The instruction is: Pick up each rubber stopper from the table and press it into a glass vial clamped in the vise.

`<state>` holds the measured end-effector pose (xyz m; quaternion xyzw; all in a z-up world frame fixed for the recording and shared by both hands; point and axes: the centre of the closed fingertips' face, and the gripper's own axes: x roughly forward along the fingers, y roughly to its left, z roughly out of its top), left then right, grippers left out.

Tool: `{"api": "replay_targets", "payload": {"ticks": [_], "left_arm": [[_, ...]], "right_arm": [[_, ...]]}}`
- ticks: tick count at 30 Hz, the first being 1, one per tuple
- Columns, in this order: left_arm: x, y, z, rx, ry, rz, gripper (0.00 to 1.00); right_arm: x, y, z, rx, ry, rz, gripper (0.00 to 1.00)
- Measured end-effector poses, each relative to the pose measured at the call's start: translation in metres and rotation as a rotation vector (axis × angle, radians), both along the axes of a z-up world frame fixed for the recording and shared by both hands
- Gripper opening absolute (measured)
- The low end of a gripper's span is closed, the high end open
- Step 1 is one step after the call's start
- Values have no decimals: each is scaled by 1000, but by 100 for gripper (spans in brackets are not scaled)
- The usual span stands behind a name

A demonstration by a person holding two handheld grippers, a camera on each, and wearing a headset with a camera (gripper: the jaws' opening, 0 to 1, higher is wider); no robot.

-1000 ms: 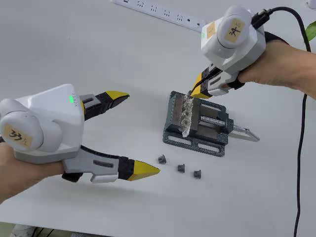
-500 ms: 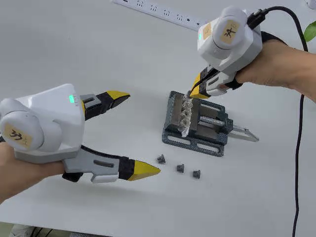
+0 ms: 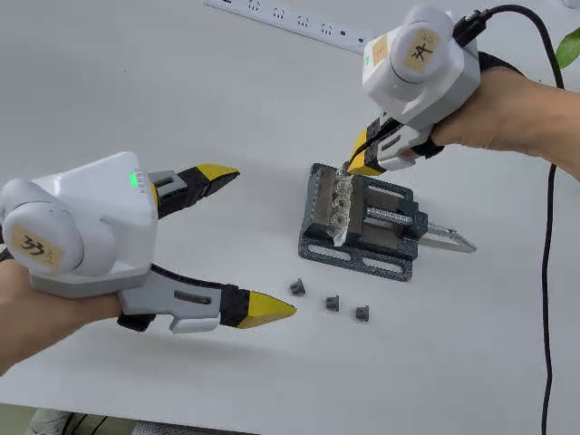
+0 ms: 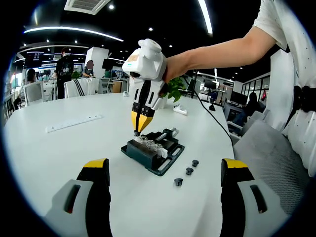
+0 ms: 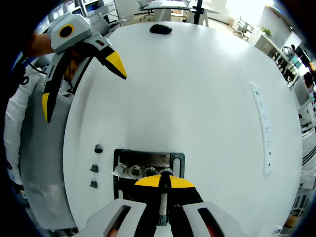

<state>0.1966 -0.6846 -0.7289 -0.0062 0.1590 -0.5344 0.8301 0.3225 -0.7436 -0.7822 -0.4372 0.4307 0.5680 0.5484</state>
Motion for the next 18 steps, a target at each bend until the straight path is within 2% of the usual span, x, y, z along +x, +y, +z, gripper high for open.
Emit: {"api": "replay_targets", "payload": {"ticks": [12,15,18], "left_arm": [[0,2,1,12,-5,0,93],[0,3,2,11,-4,2,93],[-1,4,2,13,-5,1,93]], "right_arm": [[2,-1,0,33,1,-30,0],[4,-2,1,33,-11,-35,4],[1,-3,2,33,0,-35,7]]}}
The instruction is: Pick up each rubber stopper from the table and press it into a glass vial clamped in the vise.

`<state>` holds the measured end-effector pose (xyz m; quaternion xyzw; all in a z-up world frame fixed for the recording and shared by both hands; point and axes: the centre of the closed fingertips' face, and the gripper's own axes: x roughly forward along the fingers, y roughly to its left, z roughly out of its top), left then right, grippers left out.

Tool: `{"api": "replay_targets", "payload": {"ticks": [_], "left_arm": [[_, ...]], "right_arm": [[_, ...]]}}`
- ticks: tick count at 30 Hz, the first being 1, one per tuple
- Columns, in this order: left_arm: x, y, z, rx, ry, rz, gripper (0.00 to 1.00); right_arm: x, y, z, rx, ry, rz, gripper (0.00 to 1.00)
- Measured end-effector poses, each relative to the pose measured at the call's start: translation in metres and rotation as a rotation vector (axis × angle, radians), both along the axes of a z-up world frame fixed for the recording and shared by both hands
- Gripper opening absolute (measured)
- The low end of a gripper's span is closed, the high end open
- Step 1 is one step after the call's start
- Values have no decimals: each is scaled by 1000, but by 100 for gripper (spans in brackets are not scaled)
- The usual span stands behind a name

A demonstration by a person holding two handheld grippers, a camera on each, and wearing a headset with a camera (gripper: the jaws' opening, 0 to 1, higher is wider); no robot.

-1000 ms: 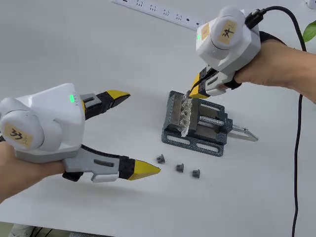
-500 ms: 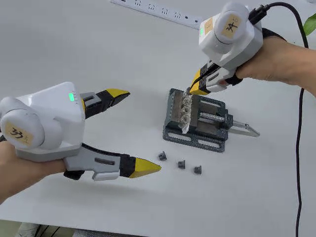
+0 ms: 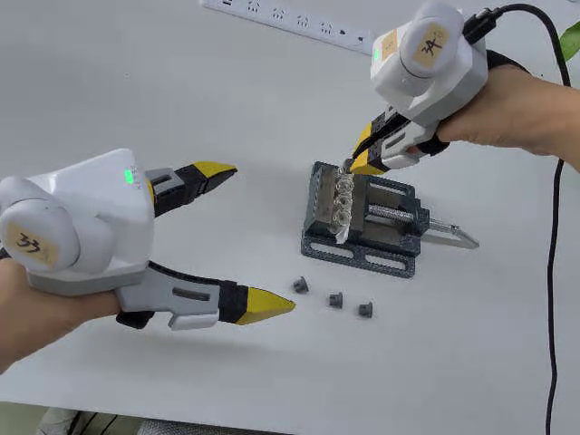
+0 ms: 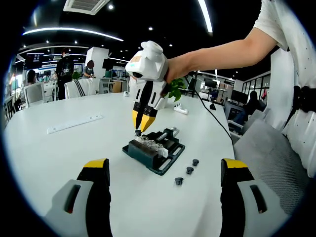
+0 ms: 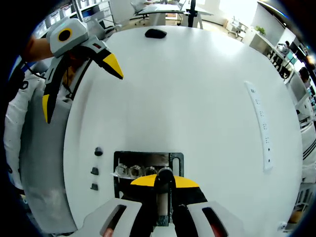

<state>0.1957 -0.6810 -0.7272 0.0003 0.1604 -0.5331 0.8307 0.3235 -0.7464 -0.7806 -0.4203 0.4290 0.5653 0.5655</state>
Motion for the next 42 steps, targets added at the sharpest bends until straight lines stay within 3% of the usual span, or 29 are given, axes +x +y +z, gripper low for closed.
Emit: {"api": "replay_targets", "payload": {"ticks": [9,27,35,42], "left_arm": [[-2,-1,2,7,-5,-7,93],[-11,-11,10,36,-22,-41,93],[-14,-12,14,53,-29,-49,93],[-16,-11,15,70,-33,-56,93]], "right_arm": [[-2,-6,7,19,-11,-17,10],[0,-18,35,128,-66,-108,21],[-8,-26,51,225,-85,-179,28],[-19,-41,58,279,-105,-219,34]]}}
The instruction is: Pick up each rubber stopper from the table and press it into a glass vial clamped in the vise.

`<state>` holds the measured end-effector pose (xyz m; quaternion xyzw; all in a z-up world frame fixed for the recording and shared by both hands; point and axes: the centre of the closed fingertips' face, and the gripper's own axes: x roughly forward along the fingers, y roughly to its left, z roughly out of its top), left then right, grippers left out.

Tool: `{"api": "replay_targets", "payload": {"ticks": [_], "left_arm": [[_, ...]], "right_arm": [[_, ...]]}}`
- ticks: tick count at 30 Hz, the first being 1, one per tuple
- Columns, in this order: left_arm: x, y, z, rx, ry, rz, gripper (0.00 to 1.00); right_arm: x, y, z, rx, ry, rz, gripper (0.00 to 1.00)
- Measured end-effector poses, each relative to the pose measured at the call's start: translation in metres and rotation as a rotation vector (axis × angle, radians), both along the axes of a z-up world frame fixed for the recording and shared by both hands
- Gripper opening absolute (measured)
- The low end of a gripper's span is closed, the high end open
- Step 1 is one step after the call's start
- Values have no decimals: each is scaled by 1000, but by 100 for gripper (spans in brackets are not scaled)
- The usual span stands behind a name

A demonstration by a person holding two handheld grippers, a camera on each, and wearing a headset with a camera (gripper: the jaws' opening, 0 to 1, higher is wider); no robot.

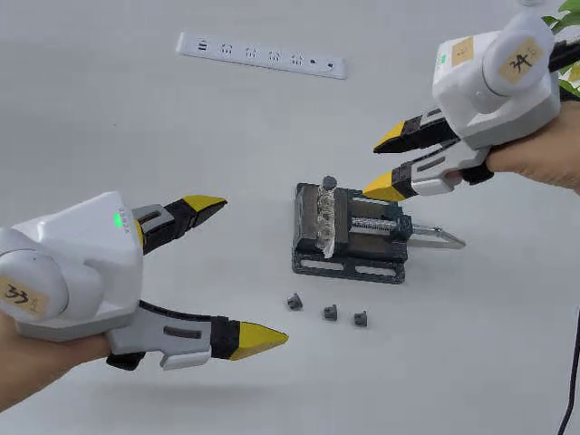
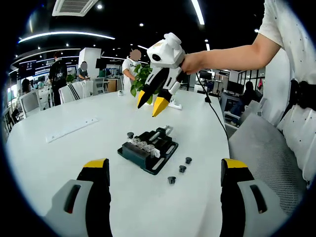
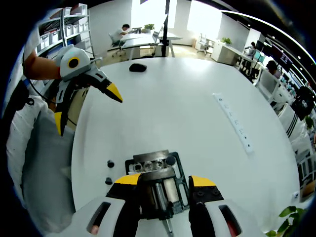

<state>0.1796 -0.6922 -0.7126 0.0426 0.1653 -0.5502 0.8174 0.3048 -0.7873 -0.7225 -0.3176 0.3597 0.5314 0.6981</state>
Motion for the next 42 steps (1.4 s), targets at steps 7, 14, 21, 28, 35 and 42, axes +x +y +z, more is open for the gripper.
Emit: {"api": "replay_targets", "payload": {"ticks": [7,14,21,28,35,42], "left_arm": [[-3,-3,2,12,-3,-9,93],[-6,-5,4,21,-7,-14,93],[-9,-6,4,31,-7,-18,92],[-12,-8,6,35,-5,-20,92],[-14,-9,5,40,-5,-25,92],[-14,-7,2,41,-1,-25,91]], "right_arm": [[-19,-16,4,63,8,-42,42],[-43,-25,-2,111,23,-69,47],[-68,-28,-7,165,37,-90,49],[-90,-31,-16,217,60,-99,52],[-107,-33,-29,236,74,-99,50],[-120,-35,-47,240,95,-101,47]]}}
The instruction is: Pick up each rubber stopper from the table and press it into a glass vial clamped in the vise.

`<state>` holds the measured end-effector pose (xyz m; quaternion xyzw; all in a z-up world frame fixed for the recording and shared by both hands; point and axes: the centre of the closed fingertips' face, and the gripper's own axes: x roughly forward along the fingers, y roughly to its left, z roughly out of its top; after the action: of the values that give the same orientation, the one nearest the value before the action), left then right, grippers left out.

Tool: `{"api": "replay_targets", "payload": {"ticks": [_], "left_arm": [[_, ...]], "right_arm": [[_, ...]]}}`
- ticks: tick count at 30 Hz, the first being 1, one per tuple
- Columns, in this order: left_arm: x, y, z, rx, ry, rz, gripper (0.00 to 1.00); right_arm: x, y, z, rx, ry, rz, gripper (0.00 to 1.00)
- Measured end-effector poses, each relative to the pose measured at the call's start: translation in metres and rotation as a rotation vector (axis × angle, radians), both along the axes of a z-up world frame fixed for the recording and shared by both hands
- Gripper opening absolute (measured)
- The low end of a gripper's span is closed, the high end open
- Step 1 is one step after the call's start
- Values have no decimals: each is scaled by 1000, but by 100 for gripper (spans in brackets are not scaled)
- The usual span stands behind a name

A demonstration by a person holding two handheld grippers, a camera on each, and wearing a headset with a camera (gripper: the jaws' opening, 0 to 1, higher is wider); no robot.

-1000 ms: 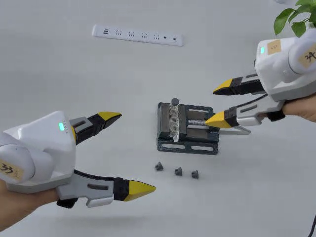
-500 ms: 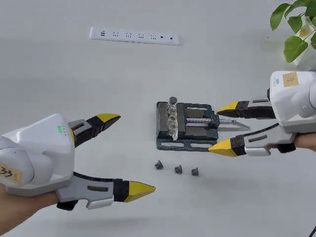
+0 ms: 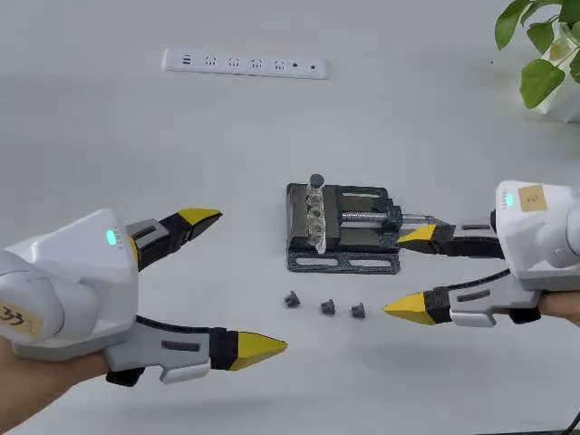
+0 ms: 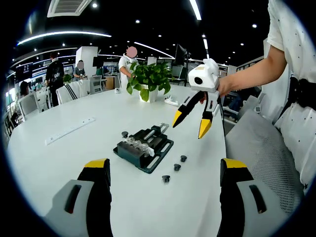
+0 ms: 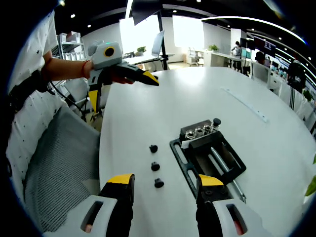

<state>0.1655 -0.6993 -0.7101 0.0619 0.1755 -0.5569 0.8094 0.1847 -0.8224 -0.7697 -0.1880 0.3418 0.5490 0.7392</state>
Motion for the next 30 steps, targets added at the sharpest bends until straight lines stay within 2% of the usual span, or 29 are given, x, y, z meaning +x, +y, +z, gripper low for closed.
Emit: {"api": "replay_targets", "payload": {"ticks": [9,19,23,30], "left_arm": [[-1,-1,-1,3,4,-1,91],[0,1,-3,8,9,1,91],[-1,1,-3,8,10,0,91],[0,2,-5,9,15,3,90]], "right_arm": [[-10,0,-23,-8,29,12,43],[-14,8,-44,-21,27,44,32],[-14,12,-49,-18,25,55,26],[-14,15,-58,-22,34,78,21]]}}
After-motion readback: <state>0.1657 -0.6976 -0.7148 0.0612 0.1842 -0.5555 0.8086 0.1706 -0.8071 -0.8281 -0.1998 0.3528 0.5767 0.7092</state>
